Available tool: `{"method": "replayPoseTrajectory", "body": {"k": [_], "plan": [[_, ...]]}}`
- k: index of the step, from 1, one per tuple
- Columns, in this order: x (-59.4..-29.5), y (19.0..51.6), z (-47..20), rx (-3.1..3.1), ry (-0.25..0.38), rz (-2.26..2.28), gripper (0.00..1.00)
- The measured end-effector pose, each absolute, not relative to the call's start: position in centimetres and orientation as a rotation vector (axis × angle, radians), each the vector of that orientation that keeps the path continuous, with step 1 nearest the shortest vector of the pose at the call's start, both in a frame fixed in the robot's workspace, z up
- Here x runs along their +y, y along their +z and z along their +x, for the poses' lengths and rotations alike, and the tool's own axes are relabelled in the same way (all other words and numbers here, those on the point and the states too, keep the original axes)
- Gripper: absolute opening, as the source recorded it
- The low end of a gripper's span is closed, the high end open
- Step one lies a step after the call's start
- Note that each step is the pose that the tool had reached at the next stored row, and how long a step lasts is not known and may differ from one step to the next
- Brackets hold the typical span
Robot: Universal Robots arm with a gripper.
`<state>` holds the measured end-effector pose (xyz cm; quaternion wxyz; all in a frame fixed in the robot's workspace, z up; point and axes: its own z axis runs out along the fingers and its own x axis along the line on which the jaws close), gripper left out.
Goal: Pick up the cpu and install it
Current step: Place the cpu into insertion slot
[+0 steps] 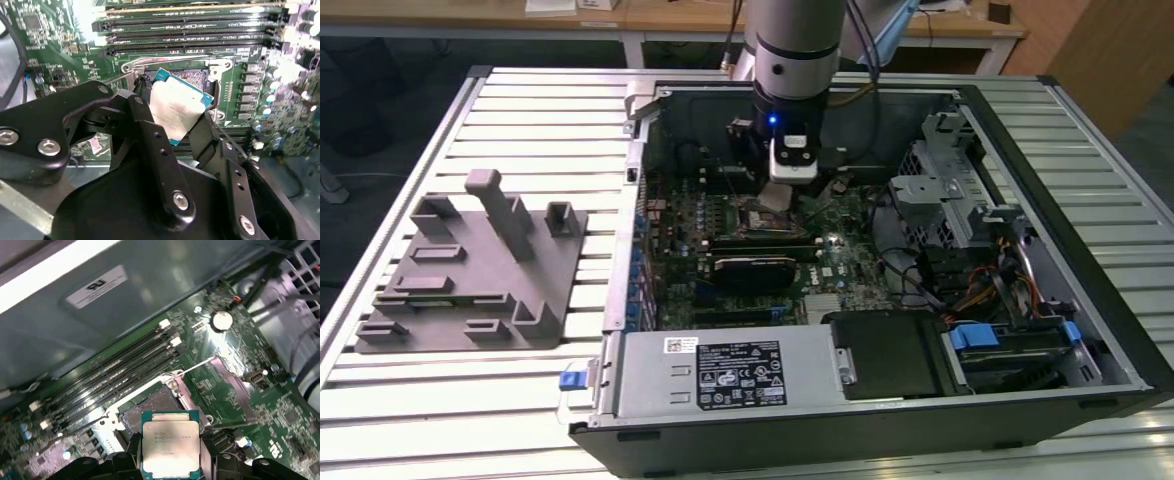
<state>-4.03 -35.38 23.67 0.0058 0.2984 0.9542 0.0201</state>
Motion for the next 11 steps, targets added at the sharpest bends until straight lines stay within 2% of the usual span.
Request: {"method": "replayPoseTrajectory", "body": {"k": [11], "plan": [[-35.38, 23.65, -4.03, 2.875, 0.061, 1.225, 0.55]]}}
